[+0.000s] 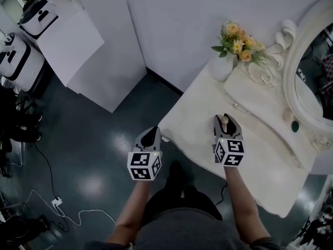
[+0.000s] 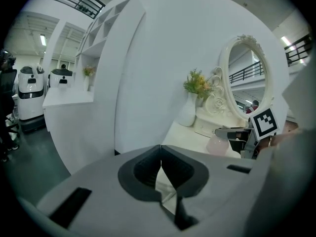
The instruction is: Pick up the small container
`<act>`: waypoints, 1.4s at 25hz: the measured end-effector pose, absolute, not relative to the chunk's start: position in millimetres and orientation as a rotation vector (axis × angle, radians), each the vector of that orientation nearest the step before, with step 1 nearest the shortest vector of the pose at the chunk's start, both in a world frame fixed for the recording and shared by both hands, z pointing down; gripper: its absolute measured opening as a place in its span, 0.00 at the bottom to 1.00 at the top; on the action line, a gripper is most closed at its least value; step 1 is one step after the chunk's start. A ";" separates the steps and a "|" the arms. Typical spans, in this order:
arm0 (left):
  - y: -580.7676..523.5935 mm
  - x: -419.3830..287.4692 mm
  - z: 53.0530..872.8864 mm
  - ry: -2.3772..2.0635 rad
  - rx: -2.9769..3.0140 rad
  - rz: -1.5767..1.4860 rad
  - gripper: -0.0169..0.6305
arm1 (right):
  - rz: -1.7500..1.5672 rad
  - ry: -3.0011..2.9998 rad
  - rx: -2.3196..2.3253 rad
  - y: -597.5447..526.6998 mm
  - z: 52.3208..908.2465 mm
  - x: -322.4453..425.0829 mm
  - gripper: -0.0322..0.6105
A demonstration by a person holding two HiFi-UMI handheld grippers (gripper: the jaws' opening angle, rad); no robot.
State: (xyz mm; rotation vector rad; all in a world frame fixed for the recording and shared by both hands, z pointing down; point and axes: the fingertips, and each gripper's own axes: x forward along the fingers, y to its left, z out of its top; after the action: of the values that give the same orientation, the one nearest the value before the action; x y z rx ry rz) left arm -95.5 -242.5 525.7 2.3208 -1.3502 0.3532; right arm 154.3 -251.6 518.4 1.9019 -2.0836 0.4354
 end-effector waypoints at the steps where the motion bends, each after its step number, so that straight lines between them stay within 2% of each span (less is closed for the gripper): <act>1: -243.7 -95.3 525.7 -1.347 2.325 0.353 0.04 | 0.429 -2.086 1.908 -251.3 518.4 154.2 0.29; 12: -252.5 -87.9 513.8 -1.316 2.381 0.344 0.04 | 0.420 -2.077 1.987 -246.4 512.9 152.8 0.27; 35: -244.1 -76.6 487.2 -1.387 2.414 0.281 0.04 | 0.227 -2.289 2.044 -223.1 398.5 152.9 0.27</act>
State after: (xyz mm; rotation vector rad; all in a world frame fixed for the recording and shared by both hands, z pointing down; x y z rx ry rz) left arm -76.6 -244.1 487.2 2.4140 -1.3872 0.2809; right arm 152.9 -223.1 398.5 2.0440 -2.2887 0.2267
